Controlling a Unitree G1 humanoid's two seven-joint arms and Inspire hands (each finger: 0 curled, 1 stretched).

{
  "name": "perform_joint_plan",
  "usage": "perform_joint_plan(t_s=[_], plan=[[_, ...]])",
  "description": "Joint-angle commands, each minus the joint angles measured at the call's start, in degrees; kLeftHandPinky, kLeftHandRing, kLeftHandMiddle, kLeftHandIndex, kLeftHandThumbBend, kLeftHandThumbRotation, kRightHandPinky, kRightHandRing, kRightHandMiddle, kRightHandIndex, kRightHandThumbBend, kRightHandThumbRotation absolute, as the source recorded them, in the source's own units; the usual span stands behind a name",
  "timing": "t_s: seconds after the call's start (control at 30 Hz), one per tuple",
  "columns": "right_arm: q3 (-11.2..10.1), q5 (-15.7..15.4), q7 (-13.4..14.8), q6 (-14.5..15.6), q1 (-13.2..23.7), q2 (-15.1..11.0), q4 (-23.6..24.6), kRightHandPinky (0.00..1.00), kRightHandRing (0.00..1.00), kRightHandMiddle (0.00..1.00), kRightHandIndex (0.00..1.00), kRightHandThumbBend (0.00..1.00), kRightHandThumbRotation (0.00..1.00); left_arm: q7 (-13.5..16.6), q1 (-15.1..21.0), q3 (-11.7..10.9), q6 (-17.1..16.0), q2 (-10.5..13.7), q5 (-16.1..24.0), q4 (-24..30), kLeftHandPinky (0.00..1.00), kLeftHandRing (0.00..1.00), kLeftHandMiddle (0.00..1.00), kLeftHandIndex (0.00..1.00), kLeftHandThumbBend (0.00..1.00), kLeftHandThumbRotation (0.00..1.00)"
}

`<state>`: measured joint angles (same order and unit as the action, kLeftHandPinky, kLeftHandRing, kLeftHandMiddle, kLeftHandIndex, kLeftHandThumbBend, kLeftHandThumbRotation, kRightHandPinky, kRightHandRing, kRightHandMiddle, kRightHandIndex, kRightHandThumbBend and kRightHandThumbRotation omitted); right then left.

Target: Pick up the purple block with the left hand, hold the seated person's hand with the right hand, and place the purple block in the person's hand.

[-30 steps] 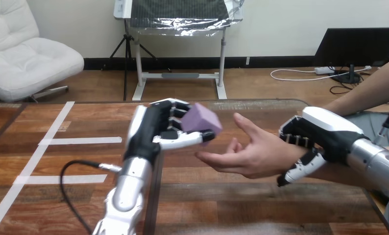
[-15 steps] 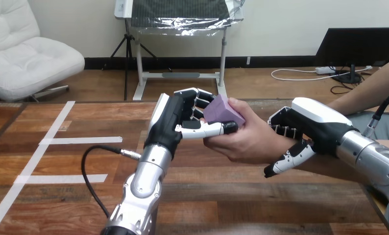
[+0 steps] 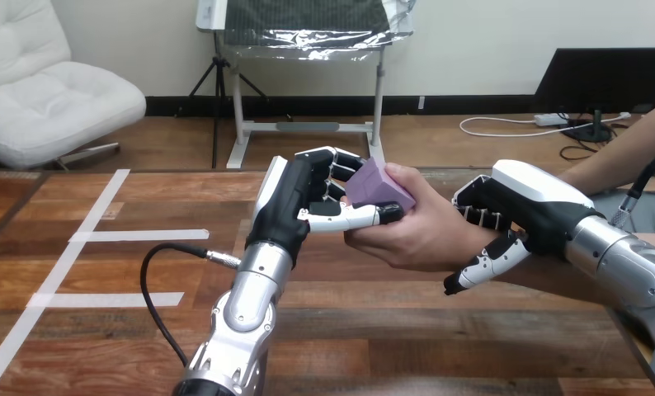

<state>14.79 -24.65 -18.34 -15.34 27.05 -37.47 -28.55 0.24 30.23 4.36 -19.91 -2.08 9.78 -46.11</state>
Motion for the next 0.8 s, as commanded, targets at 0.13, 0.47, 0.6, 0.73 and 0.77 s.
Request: perform_joint_plan(t_s=[0.13,0.47,0.6,0.73,0.77], plan=[[-1.67,1.81,-0.16,0.11,1.21,1.49,2.60,0.31,0.36,0.41,0.43,0.88,0.15,-1.91,4.45,3.54,1.00,-1.55,1.86,0.72,0.31,0.37,0.42,0.47,0.65,0.00],[-1.92,2.14,0.01,-0.25,1.00,1.64,2.21,0.31,0.36,0.41,0.42,0.87,0.15,-3.10,3.70,3.94,2.00,-1.10,1.89,1.37,0.31,0.37,0.43,0.47,0.66,0.00],[-1.91,2.20,0.07,-0.62,0.99,1.65,1.91,0.31,0.35,0.41,0.42,0.87,0.15,-4.08,3.39,3.71,2.16,-1.11,1.21,1.62,0.31,0.37,0.43,0.47,0.66,0.00],[-1.94,2.27,-0.02,-0.31,0.90,1.71,1.86,0.31,0.36,0.41,0.43,0.88,0.15,-5.33,2.78,4.07,4.02,-0.52,1.48,3.18,0.33,0.41,0.46,0.49,0.68,0.00],[-1.93,2.29,-0.03,-0.35,0.90,1.71,1.78,0.31,0.36,0.42,0.44,0.88,0.16,-5.51,2.67,4.32,4.46,-0.26,1.86,3.57,0.37,0.45,0.49,0.52,0.69,0.04]])
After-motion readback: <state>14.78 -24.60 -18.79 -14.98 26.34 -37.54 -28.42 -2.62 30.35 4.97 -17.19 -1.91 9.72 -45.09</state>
